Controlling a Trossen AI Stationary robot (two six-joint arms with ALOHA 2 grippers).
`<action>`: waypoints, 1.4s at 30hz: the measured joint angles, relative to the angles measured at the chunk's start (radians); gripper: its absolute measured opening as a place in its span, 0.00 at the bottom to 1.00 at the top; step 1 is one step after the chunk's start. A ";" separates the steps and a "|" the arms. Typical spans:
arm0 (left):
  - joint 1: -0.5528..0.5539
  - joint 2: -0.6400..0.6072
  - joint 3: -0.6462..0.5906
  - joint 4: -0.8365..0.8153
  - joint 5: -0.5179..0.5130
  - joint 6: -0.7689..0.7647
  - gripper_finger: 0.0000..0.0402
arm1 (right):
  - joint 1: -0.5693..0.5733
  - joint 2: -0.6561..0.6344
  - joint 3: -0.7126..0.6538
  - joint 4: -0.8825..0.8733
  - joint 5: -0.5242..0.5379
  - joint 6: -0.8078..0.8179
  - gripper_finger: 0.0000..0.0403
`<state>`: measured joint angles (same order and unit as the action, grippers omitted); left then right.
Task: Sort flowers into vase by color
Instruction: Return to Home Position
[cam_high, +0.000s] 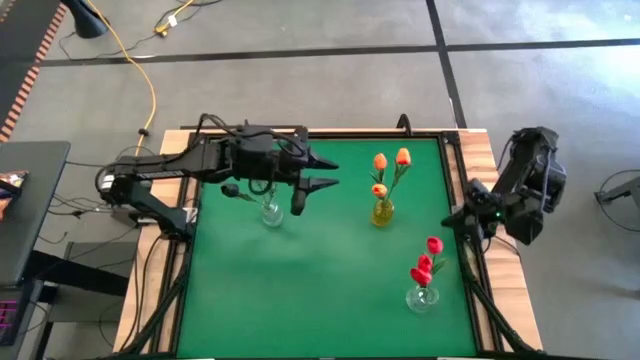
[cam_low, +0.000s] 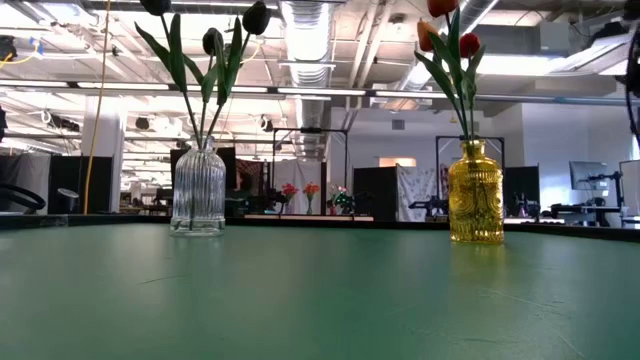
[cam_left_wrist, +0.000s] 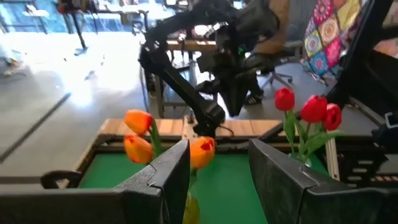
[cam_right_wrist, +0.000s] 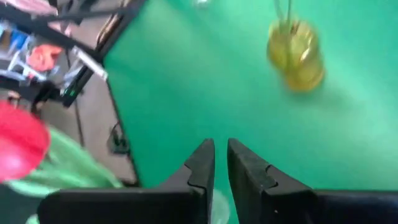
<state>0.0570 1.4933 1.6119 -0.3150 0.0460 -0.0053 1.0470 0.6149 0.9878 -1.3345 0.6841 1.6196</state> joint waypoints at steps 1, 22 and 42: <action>0.000 -0.011 0.000 -0.002 -0.008 0.002 0.38 | -0.021 -0.008 0.000 -0.005 0.015 -0.025 0.18; 0.000 -0.236 0.000 -0.133 -0.002 0.076 0.35 | -0.219 -0.036 -0.002 0.292 0.264 -0.690 0.04; -0.014 -0.808 -0.670 0.280 -0.046 -0.127 0.09 | -0.231 -0.238 -0.213 0.502 0.233 -0.696 0.04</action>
<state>0.0428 0.6854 0.9420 -0.0354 0.0003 -0.1325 0.8158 0.3764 0.7752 -0.8329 0.9174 0.9234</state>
